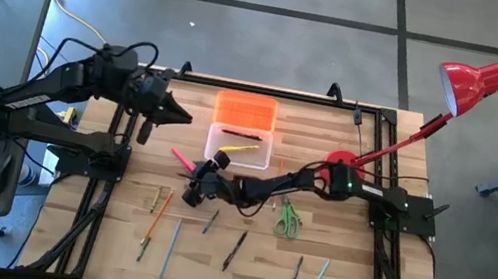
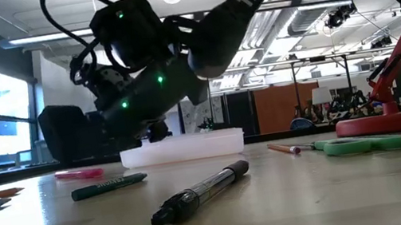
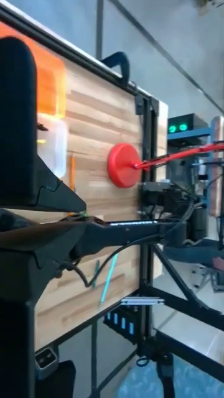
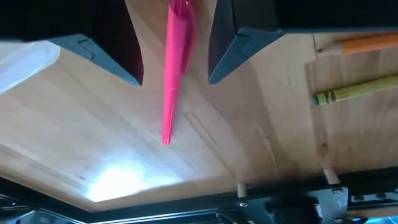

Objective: Pick & place school supplies into a supply box
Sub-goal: Put the pink pen into the orange supply box, then open the orange supply box

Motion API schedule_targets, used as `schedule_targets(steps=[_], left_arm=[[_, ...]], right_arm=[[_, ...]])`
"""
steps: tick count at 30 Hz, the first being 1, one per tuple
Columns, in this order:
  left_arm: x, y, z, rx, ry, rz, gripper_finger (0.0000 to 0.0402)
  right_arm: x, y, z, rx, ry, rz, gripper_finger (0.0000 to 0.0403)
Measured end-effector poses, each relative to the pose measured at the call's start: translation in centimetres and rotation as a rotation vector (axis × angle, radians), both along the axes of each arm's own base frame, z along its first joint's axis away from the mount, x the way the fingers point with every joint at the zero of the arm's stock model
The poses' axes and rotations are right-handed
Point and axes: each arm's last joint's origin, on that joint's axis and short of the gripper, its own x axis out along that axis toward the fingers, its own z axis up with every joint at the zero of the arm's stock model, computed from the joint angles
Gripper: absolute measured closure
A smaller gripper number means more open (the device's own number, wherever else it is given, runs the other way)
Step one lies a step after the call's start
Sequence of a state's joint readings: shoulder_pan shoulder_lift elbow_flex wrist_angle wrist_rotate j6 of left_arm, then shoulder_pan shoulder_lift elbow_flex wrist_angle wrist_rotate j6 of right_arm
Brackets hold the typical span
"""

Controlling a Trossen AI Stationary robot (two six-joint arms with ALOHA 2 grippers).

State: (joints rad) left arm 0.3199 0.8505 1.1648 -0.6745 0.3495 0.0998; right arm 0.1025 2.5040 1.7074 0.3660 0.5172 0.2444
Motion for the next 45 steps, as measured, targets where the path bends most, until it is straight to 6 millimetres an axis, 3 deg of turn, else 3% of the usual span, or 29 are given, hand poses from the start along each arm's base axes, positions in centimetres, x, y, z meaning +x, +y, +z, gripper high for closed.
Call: schedule_targets(steps=[7,11,27,34,37,40,45], left_arm=[[0.0,0.1,-0.3,0.001,0.029,0.026,0.0345],[0.0,0.1,-0.4,-0.005,0.047,0.027,0.0346],[-0.3,0.0,-1.1,-0.026,0.116,0.028,0.0346],[-0.3,0.0,-1.1,-0.026,0.117,0.028,0.0346],[-0.3,0.0,-1.1,-0.026,0.117,0.028,0.0346],[-0.3,0.0,-1.1,-0.027,0.117,0.029,0.0346],[-0.3,0.0,-1.1,-0.028,0.117,0.029,0.0346]], right_arm=[[-0.3,1.0,-1.4,-0.043,0.057,0.035,0.0243],[-0.2,2.0,-1.0,-0.110,0.064,0.038,0.0243],[-0.9,2.2,6.9,-0.042,0.077,0.159,0.0243],[-2.4,3.6,7.8,-0.029,0.229,0.193,0.0243],[-3.3,4.1,7.9,-0.162,0.345,0.190,0.0243],[-3.9,3.1,8.1,-0.287,0.434,0.066,0.0243],[-3.9,-1.1,9.6,-0.420,0.481,-0.102,0.0243]])
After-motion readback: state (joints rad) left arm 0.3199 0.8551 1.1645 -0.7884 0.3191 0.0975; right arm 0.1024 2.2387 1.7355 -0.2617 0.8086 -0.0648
